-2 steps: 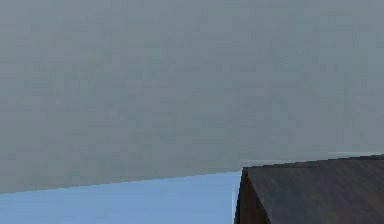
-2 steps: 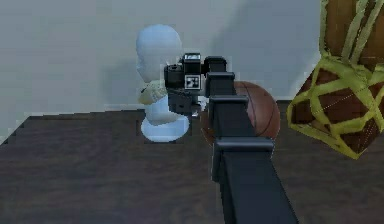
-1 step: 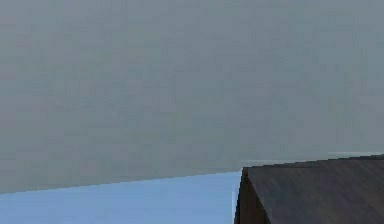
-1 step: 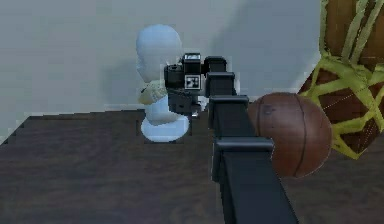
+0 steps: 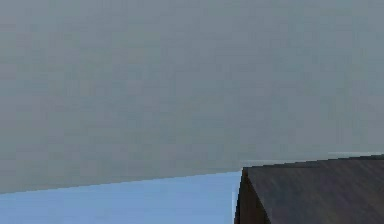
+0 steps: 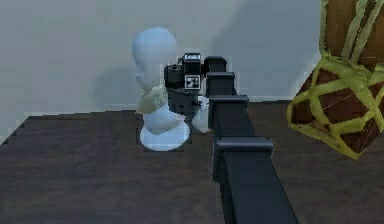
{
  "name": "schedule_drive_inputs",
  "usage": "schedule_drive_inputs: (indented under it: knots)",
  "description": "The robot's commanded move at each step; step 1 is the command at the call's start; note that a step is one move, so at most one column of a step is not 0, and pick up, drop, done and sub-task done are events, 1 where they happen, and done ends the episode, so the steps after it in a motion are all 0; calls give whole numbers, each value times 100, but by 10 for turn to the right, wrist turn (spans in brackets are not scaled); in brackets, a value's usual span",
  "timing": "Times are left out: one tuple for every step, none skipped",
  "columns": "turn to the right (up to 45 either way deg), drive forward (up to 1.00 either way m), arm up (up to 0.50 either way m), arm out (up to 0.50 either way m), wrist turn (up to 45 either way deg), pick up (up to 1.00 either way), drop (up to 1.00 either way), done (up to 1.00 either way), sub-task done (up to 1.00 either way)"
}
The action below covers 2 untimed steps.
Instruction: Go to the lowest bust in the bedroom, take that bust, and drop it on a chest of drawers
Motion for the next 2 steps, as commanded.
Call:
schedule_drive_inputs:
  knots:
    - [0, 0, 0, -10, 0, 0, 0, 0, 0]
    - [0, 0, 0, 0, 0, 0, 0, 100, 0]
